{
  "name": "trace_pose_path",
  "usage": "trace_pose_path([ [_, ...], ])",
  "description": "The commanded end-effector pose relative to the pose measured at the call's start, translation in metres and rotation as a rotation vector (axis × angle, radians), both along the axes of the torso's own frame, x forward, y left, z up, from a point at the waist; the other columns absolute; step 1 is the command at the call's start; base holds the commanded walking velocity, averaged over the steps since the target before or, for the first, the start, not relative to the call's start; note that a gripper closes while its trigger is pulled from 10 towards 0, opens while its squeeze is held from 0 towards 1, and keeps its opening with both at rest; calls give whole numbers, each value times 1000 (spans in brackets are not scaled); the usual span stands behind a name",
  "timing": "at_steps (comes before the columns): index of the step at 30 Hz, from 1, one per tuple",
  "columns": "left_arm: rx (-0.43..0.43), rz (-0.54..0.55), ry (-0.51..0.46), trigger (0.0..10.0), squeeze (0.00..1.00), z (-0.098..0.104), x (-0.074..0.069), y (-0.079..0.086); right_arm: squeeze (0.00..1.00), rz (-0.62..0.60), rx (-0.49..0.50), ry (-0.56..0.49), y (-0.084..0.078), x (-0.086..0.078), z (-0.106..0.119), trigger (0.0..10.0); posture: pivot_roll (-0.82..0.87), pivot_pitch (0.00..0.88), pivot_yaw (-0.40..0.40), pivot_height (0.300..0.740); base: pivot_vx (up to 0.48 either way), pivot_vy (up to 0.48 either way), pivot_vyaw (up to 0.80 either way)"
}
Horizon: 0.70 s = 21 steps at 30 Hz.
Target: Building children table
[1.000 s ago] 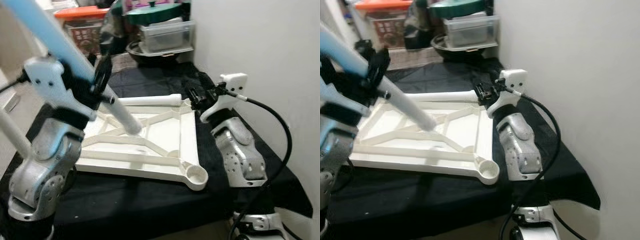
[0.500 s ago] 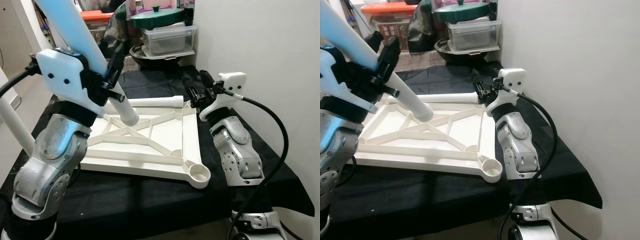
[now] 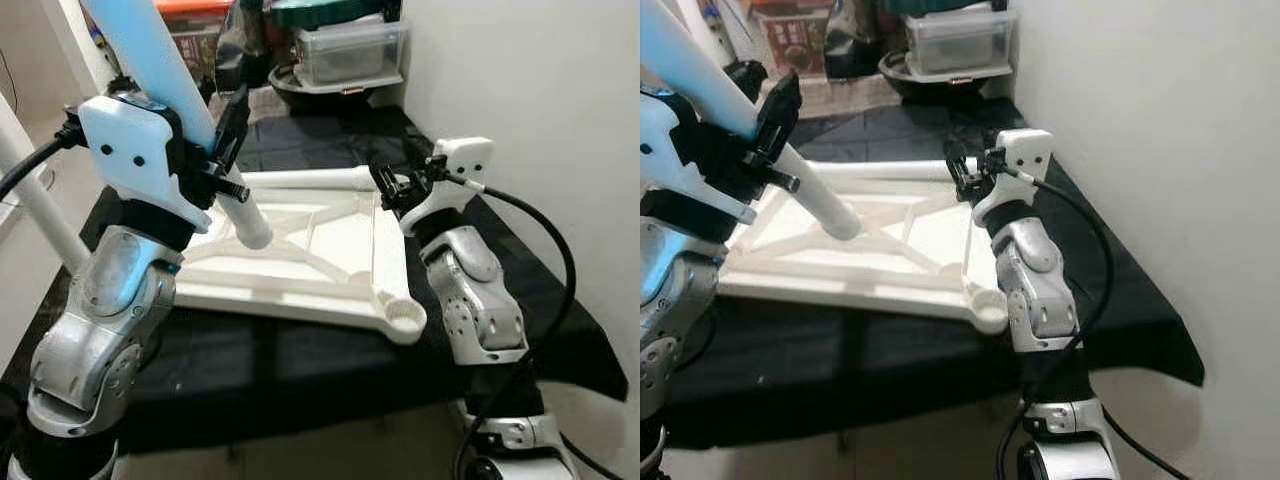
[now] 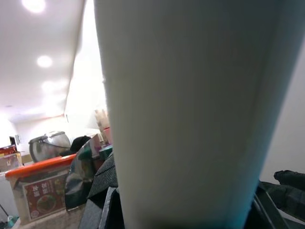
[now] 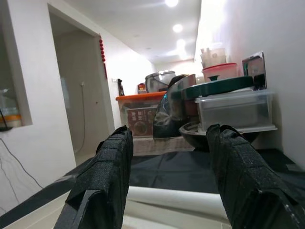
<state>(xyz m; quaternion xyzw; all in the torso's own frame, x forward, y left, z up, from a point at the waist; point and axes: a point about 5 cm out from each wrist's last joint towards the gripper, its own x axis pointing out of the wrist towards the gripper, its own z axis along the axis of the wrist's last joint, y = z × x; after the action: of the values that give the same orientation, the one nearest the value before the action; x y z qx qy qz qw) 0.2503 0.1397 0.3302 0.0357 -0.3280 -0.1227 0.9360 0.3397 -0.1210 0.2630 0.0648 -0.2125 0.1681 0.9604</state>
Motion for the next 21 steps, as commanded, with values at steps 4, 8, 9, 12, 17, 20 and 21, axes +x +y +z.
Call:
trace_pose_path([
  [4, 23, 18, 10, 10000, 0, -4, 3, 1, 0, 1, -10, 0, 4, 0, -2, 10000, -50, 0, 45, 740, -277, 0, 0],
  [8, 19, 25, 20, 10000, 0, -6, 5, 2, 0, 2, -9, 3, 5, 0, -2, 10000, -51, 0, 43, 740, -257, 0, 0],
  [9, 19, 25, 20, 10000, 0, -6, 5, 2, 0, 2, -9, 3, 5, 0, -2, 10000, -51, 0, 43, 740, -247, 0, 0],
  [12, 14, 33, 29, 10000, 0, -8, 6, 4, 0, 3, -8, 4, 4, 1, -2, 10000, -52, 0, 41, 740, 0, 0, 0],
  [17, 10, 31, 37, 10000, 0, -8, 8, 5, 0, 9, -17, 10, 4, 2, -3, 10000, -52, 0, 41, 740, 0, 0, 0],
  [20, 22, 26, 57, 10000, 0, -11, 11, 6, 0, 20, -42, 21, 3, 3, -6, 10000, -51, 0, 41, 740, 0, 0, 0],
  [21, 24, 13, 76, 10000, 0, -14, 13, 7, 0, 38, -56, 34, 4, 3, -9, 10000, -51, 0, 41, 740, 0, 0, 0],
])
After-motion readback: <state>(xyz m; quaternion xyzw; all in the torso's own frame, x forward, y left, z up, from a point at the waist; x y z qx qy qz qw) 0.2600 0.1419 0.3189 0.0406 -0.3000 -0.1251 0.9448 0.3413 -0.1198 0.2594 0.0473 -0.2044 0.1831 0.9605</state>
